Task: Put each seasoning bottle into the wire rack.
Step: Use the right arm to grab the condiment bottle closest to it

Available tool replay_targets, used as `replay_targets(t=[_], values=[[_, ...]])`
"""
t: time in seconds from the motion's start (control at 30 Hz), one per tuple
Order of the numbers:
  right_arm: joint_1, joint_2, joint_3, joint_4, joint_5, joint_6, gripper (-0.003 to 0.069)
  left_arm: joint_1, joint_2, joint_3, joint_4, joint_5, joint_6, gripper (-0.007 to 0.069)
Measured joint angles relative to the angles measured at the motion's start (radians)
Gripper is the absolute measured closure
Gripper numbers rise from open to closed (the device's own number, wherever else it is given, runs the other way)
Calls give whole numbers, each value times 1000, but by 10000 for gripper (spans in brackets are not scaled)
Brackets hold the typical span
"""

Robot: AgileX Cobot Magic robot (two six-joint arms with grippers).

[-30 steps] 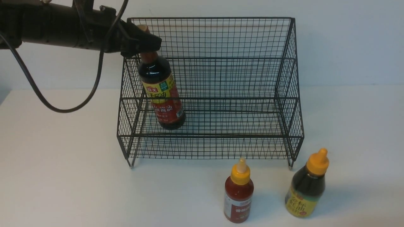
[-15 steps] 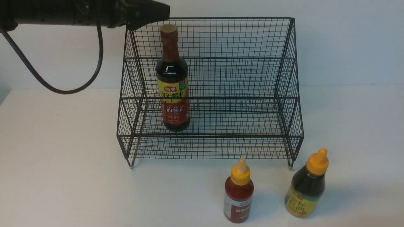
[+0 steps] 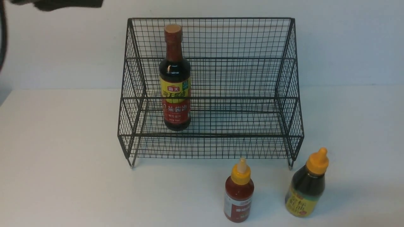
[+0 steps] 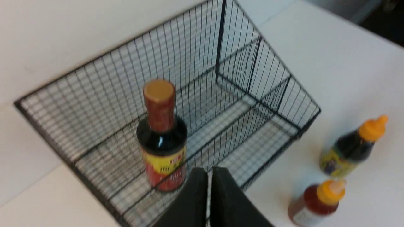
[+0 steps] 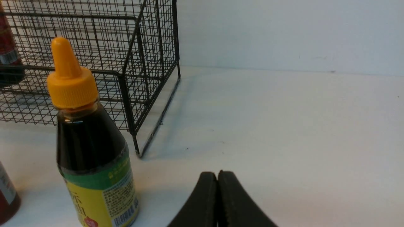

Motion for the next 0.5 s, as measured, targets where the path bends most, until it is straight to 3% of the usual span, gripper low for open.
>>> replay_targets(t=[0.17,0.37,0.5], values=[[0,0,0,0,0,0,673,2,-155,112,183,22,-158,629],[0,0,0,0,0,0,673,2,-346,400,181,19,-194,629],[0,0,0,0,0,0,673,2,-560,687,86,-87,-187,629]])
